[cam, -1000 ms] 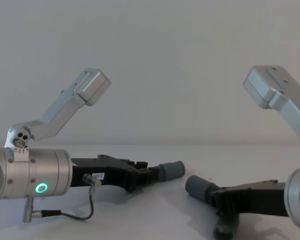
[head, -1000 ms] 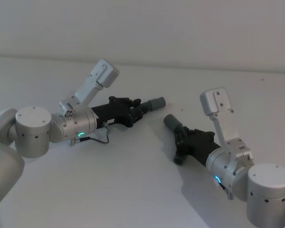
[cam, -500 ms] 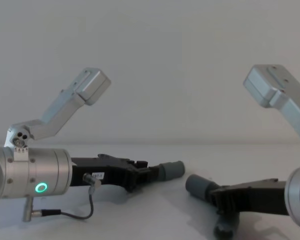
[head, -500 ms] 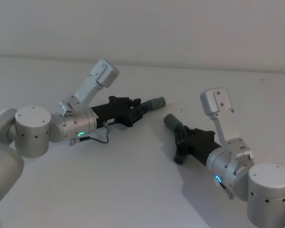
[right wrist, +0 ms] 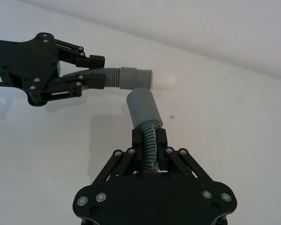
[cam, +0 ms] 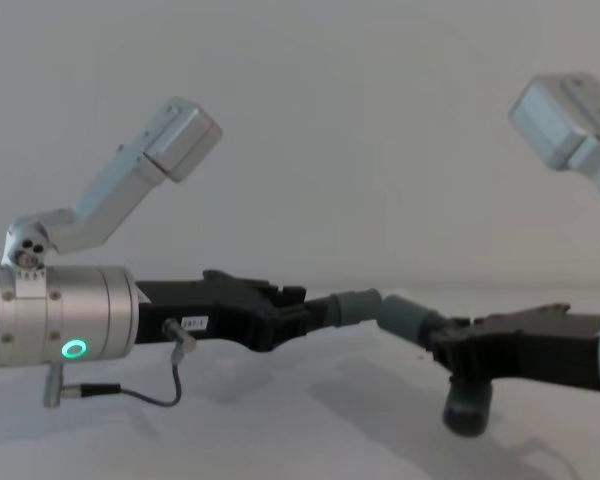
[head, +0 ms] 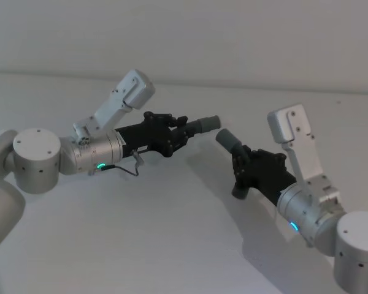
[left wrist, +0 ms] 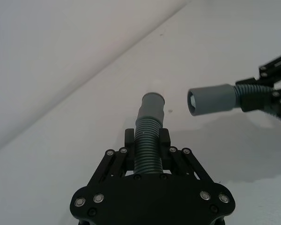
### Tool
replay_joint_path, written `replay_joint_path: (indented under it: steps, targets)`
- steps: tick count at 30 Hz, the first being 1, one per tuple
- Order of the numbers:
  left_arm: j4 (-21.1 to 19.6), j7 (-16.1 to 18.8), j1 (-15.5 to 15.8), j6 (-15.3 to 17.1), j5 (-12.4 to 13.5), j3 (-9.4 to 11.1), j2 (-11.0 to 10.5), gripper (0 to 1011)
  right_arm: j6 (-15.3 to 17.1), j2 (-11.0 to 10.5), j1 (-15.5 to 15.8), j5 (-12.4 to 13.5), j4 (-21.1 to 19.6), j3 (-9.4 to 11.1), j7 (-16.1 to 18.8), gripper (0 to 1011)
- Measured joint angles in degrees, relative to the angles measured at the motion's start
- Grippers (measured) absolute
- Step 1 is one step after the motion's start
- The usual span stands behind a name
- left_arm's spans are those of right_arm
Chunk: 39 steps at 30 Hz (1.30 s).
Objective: Use both hands to pick up one end of the pipe from the table, align the ends, and insert them.
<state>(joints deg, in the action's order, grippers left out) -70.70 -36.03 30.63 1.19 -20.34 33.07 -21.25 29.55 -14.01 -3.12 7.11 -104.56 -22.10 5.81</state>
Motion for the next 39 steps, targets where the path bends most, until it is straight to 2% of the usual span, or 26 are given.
replay_joint_path:
  steps: [4,7,8,10,20,23,24,26,27,30,34,36,38,39]
  targets:
    - [-0.5,-1.2,0.5,-2.2,0.8,0.3,-0.7,296,-2.6,-1.8,0.3,-0.7,-0.9,0.3,1.1,174]
    - [-1.0,-2.6,1.2,-4.7,1.8,0.7,-1.5,296,-5.5,-4.0,0.8,-1.5,-1.9,0.9,2.5,174]
    - [-1.1,-3.0,1.3,-5.3,2.1,0.8,-1.7,296,-5.5,-4.0,0.8,-1.5,-1.9,0.9,2.5,174]
    - [-1.4,-3.8,1.8,-6.8,2.6,1.1,-2.3,296,-8.1,-6.0,1.3,-2.1,-2.6,1.4,3.8,174]
    - [-2.5,-7.3,3.7,-13.6,5.0,2.1,-4.8,296,-16.4,-13.8,3.1,-4.3,-4.4,3.9,8.2,174]
    - [-2.9,-8.8,4.5,-16.7,6.1,2.5,-5.9,296,-18.6,-15.7,3.5,-4.9,-4.6,4.5,9.3,174]
    - [-2.9,-8.8,4.5,-16.7,6.1,2.5,-5.9,296,-19.8,-16.9,3.8,-5.3,-4.7,5.0,10.0,174]
    - [-3.1,-9.9,5.2,-19.3,6.9,2.8,-6.7,296,-21.8,-18.6,4.2,-5.9,-4.8,5.5,11.1,174]
    - [-3.2,-10.1,5.4,-19.9,7.1,2.9,-7.0,296,-21.8,-18.6,4.2,-5.9,-4.8,5.5,11.1,174]
    - [-3.5,-11.2,6.1,-22.6,7.9,3.3,-7.8,296,-25.2,-21.7,4.7,-6.9,-4.8,6.5,12.9,174]
    - [-3.7,-12.2,6.7,-25.0,8.7,3.6,-8.7,296,-28.5,-24.3,4.9,-8.0,-4.5,7.1,14.6,174]
    - [-3.9,-13.0,7.3,-27.1,9.3,3.8,-9.3,296,-29.8,-25.3,4.9,-8.5,-4.3,7.3,15.3,174]
    - [-4.1,-13.7,7.8,-29.3,9.9,3.9,-9.9,296,-32.5,-27.3,4.8,-9.5,-3.8,7.6,16.8,174]
    - [-4.2,-14.2,8.1,-30.5,10.3,4.1,-10.2,296,-32.5,-27.3,4.8,-9.5,-3.8,7.6,16.8,174]
